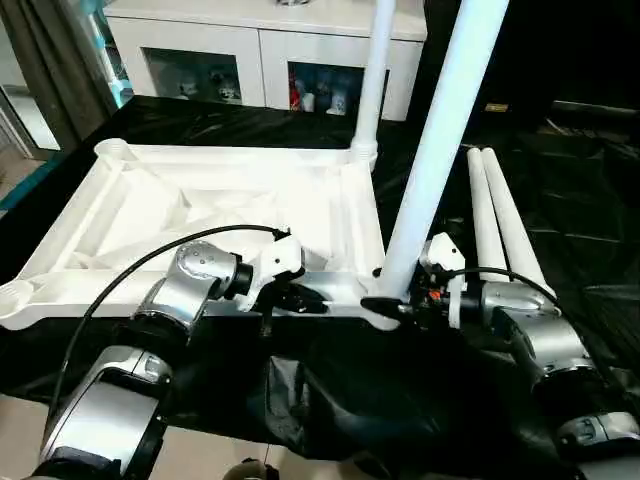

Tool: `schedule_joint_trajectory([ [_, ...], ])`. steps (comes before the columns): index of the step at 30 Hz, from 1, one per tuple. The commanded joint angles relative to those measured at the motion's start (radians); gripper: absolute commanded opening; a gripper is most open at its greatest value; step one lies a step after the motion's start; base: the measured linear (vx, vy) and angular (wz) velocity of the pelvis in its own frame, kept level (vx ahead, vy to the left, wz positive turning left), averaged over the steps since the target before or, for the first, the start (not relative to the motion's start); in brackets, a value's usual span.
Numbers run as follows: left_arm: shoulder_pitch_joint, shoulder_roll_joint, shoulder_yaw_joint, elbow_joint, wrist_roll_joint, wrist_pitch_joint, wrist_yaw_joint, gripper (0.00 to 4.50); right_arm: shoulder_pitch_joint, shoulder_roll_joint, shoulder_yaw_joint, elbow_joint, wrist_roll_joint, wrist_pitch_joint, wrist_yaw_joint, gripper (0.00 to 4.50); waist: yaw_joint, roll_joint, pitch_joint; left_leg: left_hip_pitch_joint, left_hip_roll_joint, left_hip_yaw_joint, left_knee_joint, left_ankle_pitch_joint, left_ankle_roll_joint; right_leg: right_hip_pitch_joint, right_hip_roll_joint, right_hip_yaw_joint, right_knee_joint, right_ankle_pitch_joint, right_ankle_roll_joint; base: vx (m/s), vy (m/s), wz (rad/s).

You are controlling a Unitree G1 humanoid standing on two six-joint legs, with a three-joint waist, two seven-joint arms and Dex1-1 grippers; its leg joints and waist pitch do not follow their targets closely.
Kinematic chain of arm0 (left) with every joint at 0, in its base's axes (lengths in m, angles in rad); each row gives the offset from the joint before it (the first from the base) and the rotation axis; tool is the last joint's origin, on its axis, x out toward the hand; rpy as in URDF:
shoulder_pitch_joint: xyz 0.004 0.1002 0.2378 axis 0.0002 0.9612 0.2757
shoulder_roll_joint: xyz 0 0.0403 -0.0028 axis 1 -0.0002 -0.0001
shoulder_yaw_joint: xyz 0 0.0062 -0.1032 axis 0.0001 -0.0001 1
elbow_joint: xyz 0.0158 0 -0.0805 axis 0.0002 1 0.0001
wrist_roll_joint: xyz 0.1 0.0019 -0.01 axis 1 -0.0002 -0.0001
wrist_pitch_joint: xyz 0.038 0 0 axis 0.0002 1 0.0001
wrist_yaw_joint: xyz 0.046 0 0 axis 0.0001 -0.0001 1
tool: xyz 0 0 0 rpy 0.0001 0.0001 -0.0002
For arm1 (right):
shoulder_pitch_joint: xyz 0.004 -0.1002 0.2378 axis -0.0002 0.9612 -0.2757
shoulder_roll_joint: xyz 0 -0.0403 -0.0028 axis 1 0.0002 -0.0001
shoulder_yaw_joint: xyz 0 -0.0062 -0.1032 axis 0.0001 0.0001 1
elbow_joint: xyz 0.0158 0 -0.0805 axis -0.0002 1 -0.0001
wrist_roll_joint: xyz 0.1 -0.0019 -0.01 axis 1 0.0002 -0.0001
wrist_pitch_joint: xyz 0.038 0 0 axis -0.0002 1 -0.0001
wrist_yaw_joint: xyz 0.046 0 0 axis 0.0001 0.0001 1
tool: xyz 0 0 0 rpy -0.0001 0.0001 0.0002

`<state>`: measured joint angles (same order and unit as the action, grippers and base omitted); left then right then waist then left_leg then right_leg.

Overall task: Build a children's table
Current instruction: Rotate leg to tighten

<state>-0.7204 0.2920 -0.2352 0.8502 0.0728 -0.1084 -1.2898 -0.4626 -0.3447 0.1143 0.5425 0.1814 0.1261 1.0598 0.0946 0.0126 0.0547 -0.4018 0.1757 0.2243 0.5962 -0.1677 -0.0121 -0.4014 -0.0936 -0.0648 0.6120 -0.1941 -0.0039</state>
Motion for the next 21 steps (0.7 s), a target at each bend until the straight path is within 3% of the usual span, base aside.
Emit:
schedule_joint_trajectory([
  [1,-0.040,-0.034,0.017,0.019,-0.004,-0.001,0.088,0.00,0.010,0.026,0.006,0.022,-0.051,-0.012,-0.095,2.70,-0.002,-0.010,-0.068,0.038,0.070,-0.039,-0.073,-0.244,0.023,0.036,-0.075,0.046,-0.074,-0.200,-0.248,0.000,0.000,0.00],
  [2,-0.078,-0.074,0.032,0.067,0.015,0.017,0.216,0.00,-0.013,0.094,-0.060,0.093,-0.076,-0.002,-0.353,2.70,-0.008,-0.011,-0.067,0.039,0.069,-0.040,-0.075,-0.249,0.010,0.030,-0.074,0.048,-0.075,-0.211,-0.244,0.000,0.000,0.00],
  [3,-0.085,-0.082,0.035,0.075,0.017,0.023,0.240,0.00,-0.018,0.109,-0.076,0.107,-0.076,0.003,-0.403,2.70,-0.016,-0.010,-0.065,0.045,0.066,-0.042,-0.077,-0.271,-0.013,0.027,-0.075,0.048,-0.081,-0.246,-0.240,0.000,0.000,0.00],
  [6,-0.131,-0.156,0.055,0.117,0.021,0.064,0.389,0.00,-0.036,0.187,-0.134,0.159,-0.059,0.026,-0.597,2.69,-0.019,-0.012,-0.066,0.046,0.065,-0.045,-0.078,-0.287,-0.028,0.029,-0.078,0.048,-0.088,-0.288,-0.217,0.000,0.000,0.00],
  [7,-0.136,-0.166,0.057,0.123,0.020,0.069,0.407,0.00,-0.038,0.196,-0.136,0.165,-0.058,0.026,-0.618,2.69,-0.020,-0.004,-0.065,0.048,0.065,-0.044,-0.078,-0.291,-0.027,0.025,-0.077,0.050,-0.089,-0.284,-0.218,0.000,0.000,0.00],
  [9,-0.159,-0.213,0.063,0.145,0.016,0.076,0.465,0.00,-0.053,0.240,-0.136,0.179,-0.057,0.017,-0.673,2.69,-0.017,-0.008,-0.067,0.043,0.063,-0.044,-0.078,-0.274,-0.012,0.032,-0.075,0.049,-0.088,-0.244,-0.213,0.000,0.000,0.00],
  [13,-0.180,-0.257,0.044,0.176,0.028,0.031,0.485,0.00,-0.066,0.287,-0.120,0.165,-0.068,-0.023,-0.662,2.69,-0.014,-0.008,-0.069,0.041,0.061,-0.041,-0.075,-0.247,0.009,0.035,-0.073,0.048,-0.084,-0.187,-0.216,0.000,0.000,0.00],
  [14,-0.183,-0.261,0.041,0.182,0.031,0.022,0.483,0.00,-0.066,0.289,-0.120,0.162,-0.068,-0.033,-0.655,3.04,-0.014,0.003,-0.069,0.041,0.061,-0.041,-0.075,-0.250,0.012,0.035,-0.071,0.048,-0.087,-0.171,-0.215,0.000,0.000,0.00],
  [15,-0.186,-0.260,0.039,0.187,0.033,0.010,0.482,0.00,-0.061,0.288,-0.128,0.146,-0.059,-0.042,-0.648,3.39,-0.013,-0.002,-0.071,0.039,0.061,-0.043,-0.074,-0.238,0.019,0.040,-0.073,0.047,-0.081,-0.145,-0.223,0.000,0.000,0.00],
  [19,-0.200,-0.257,0.043,0.207,0.040,-0.006,0.510,0.00,-0.043,0.266,-0.142,0.107,-0.070,-0.102,-0.691,3.42,-0.011,0.001,-0.071,0.039,0.062,-0.041,-0.072,-0.230,0.036,0.039,-0.074,0.047,-0.082,-0.142,-0.227,0.000,0.000,0.00],
  [20,-0.217,-0.253,0.053,0.231,0.045,-0.019,0.549,0.00,-0.020,0.240,-0.174,0.050,-0.079,-0.168,-0.757,3.42,-0.009,-0.006,-0.071,0.037,0.062,-0.042,-0.072,-0.225,0.037,0.041,-0.075,0.047,-0.081,-0.150,-0.221,0.000,0.000,0.00],
  [21,-0.230,-0.255,0.066,0.248,0.042,-0.028,0.579,0.00,-0.003,0.233,-0.207,0.009,-0.073,-0.199,-0.789,3.42,-0.009,-0.005,-0.073,0.037,0.063,-0.042,-0.072,-0.215,0.035,0.041,-0.074,0.047,-0.079,-0.141,-0.212,0.000,0.000,0.00],
])
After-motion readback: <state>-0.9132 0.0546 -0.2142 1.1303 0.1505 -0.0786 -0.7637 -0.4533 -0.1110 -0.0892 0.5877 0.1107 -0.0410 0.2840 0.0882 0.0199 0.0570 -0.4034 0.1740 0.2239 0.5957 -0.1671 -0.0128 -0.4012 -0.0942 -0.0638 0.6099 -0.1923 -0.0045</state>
